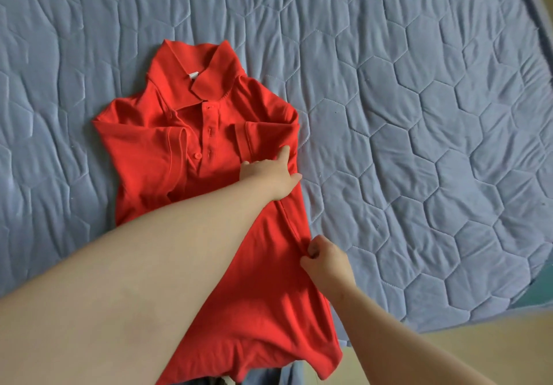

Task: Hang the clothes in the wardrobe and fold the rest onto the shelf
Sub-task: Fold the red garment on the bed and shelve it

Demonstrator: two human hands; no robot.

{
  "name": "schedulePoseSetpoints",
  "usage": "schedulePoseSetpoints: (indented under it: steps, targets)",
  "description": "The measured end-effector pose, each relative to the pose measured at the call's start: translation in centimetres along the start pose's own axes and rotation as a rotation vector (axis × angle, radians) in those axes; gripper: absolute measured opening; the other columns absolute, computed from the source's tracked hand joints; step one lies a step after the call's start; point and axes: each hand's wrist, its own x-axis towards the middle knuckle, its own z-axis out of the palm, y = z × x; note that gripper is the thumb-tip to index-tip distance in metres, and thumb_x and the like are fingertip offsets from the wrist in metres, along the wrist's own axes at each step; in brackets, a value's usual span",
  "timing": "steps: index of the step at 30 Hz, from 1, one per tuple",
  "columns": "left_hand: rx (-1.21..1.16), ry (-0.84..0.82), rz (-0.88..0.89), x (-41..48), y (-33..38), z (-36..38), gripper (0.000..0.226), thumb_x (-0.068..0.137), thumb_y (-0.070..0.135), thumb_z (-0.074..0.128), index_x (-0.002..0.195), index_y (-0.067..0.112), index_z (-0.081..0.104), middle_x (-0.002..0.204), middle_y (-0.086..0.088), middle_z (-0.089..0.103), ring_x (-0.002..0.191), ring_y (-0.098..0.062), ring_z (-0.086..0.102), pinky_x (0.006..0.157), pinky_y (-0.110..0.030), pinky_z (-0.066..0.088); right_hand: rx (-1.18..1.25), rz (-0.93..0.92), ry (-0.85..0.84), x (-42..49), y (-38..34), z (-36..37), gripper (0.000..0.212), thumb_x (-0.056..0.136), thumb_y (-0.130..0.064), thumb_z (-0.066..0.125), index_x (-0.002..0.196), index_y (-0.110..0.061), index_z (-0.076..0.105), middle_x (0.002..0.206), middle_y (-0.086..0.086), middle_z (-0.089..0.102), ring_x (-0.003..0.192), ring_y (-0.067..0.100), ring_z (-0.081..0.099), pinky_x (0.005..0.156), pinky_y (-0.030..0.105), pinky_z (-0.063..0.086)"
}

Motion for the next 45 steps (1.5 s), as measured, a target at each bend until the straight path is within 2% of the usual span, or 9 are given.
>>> schedulePoseSetpoints:
  steps: [4,7,10,13,16,19,25,38,45]
  targets:
    - [0.052,0.053,0.026,0.5,0.7,-0.2,0.052,0.099,0.035,0.030,0.144,0.047,0.008,0.132,-0.011,0.053,0.117,-0.030,0.052,0.094,-0.037,0.035,0.132,0.006,-0.032,-0.6,0.8,-0.1,0.023,0.079,-0.010,0.058,0.068,-0.022,0.041,0.065,-0.010,0.047,0.061,0.009,0.045,0.049,0.014,0.032]
    - [0.054,0.126,-0.066,1.3,1.2,-0.7,0.036,0.100,0.030,0.029,0.133,0.028,0.043,0.130,-0.011,0.053,0.118,-0.031,0.051,0.091,-0.035,0.037,0.187,0.030,-0.066,-0.4,1.6,-0.8,0.017,0.078,-0.008,0.056,0.074,-0.019,0.044,0.066,-0.008,0.048,0.058,0.006,0.043,0.048,0.016,0.033]
    - [-0.163,0.232,-0.127,1.2,0.9,-0.8,0.038,0.097,0.042,0.036,0.110,0.016,0.060,0.117,-0.016,0.061,0.109,-0.035,0.056,0.084,-0.035,0.042,0.191,0.048,-0.060,-0.4,2.5,-1.4,0.018,0.076,-0.005,0.057,0.073,-0.018,0.045,0.065,-0.007,0.048,0.060,0.009,0.044,0.050,0.018,0.034]
    - [-0.399,0.326,-0.129,0.4,-0.2,-0.4,0.022,0.086,0.040,0.056,0.076,0.021,0.053,0.100,-0.012,0.066,0.100,-0.033,0.059,0.075,-0.031,0.039,0.184,0.063,-0.111,-1.1,3.3,-1.1,0.025,0.072,-0.003,0.061,0.065,-0.019,0.043,0.062,-0.007,0.046,0.058,0.010,0.043,0.051,0.019,0.034]
    - [-0.512,0.356,-0.113,-0.7,-1.8,-0.4,0.028,0.078,0.017,0.065,0.065,0.021,0.040,0.083,-0.003,0.060,0.092,-0.031,0.059,0.064,-0.027,0.032,0.206,0.055,-0.220,-2.2,2.7,-0.2,0.029,0.072,-0.001,0.062,0.062,-0.020,0.043,0.059,-0.007,0.043,0.053,0.007,0.039,0.052,0.019,0.034]
    - [-0.611,0.353,-0.096,-1.9,-3.4,-0.9,0.020,0.078,0.007,0.062,0.085,0.022,0.050,0.082,-0.003,0.054,0.088,-0.033,0.059,0.060,-0.029,0.031,0.239,0.041,-0.332,-3.6,1.0,1.2,0.030,0.074,0.000,0.063,0.064,-0.019,0.043,0.057,-0.004,0.041,0.046,0.006,0.039,0.045,0.017,0.034]
    - [-0.849,0.314,-0.085,-3.9,-9.3,-2.0,0.055,0.079,-0.002,0.055,0.121,0.033,0.046,0.108,0.003,0.050,0.089,-0.023,0.054,0.071,-0.028,0.041,0.314,0.067,-0.442,-6.4,-3.6,5.8,0.029,0.079,0.001,0.060,0.069,-0.019,0.042,0.060,0.000,0.041,0.037,0.007,0.043,0.034,0.016,0.040]
    - [-0.992,0.285,0.030,-6.0,-26.1,-4.1,0.069,0.079,-0.013,0.052,0.132,0.029,0.043,0.132,0.002,0.047,0.103,-0.011,0.050,0.082,-0.019,0.040,0.358,0.097,-0.434,-9.9,-14.6,20.4,0.027,0.083,-0.001,0.056,0.072,-0.020,0.041,0.060,0.002,0.044,0.045,0.010,0.047,0.039,0.020,0.045]
    - [-0.876,0.009,-0.006,-7.0,-29.9,-1.5,0.085,0.089,0.012,0.058,0.149,0.027,-0.002,0.150,-0.004,0.027,0.123,-0.014,0.039,0.096,-0.023,0.034,0.257,0.117,-0.464,-10.1,-14.9,24.1,0.025,0.082,-0.002,0.058,0.073,-0.022,0.046,0.062,0.000,0.048,0.050,0.010,0.048,0.043,0.021,0.044]
